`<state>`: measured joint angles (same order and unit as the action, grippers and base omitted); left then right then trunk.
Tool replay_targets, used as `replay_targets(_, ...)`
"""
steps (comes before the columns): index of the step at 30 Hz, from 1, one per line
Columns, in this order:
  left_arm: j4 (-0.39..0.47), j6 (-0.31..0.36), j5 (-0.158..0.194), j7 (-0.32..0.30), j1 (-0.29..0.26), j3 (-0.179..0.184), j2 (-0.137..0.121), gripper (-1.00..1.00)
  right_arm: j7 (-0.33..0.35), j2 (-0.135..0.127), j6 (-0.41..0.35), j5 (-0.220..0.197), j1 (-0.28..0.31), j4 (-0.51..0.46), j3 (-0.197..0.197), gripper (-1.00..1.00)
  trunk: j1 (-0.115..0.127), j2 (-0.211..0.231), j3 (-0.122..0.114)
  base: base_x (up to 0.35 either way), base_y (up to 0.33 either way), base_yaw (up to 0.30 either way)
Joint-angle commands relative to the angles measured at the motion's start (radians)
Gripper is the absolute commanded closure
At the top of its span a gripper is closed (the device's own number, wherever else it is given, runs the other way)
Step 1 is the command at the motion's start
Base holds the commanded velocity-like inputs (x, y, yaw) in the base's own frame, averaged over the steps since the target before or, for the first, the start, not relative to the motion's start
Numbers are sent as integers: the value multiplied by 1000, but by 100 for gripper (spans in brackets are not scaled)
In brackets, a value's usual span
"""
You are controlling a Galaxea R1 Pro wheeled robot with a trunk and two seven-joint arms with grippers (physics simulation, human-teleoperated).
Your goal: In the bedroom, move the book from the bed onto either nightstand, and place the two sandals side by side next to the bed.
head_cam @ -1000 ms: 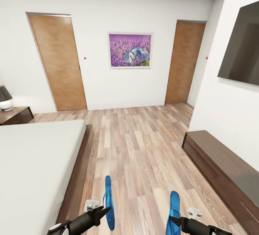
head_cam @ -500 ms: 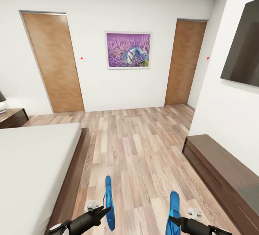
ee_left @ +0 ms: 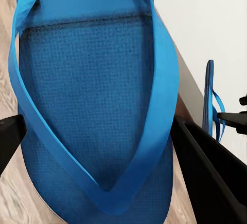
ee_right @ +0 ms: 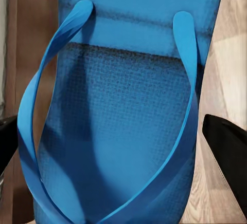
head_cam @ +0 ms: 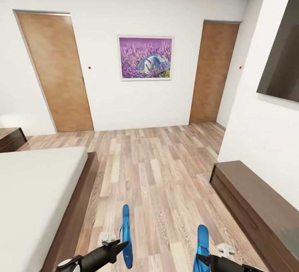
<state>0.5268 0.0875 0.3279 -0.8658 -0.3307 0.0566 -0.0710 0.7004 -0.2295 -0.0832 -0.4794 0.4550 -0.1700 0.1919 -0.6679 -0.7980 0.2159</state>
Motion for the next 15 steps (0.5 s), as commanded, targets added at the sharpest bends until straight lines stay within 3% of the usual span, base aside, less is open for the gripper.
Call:
replay_targets(1,1,9,11,-1,-1,5,-1,100,2,-1,-9,-12,1,0,3,100,-1,-1,1,280,-137,0)
replay_targets(11,1,9,10,18,-1,5,-1,100,-1,2,-9,-12,1,4,2,100,-1,-1,1,280,-135,0)
replay_targets(15,-14,6,-12,152,-1,5,22,100,-26,5,-9,-12,1,12,3,100,-1,-1,1,280,-134,0)
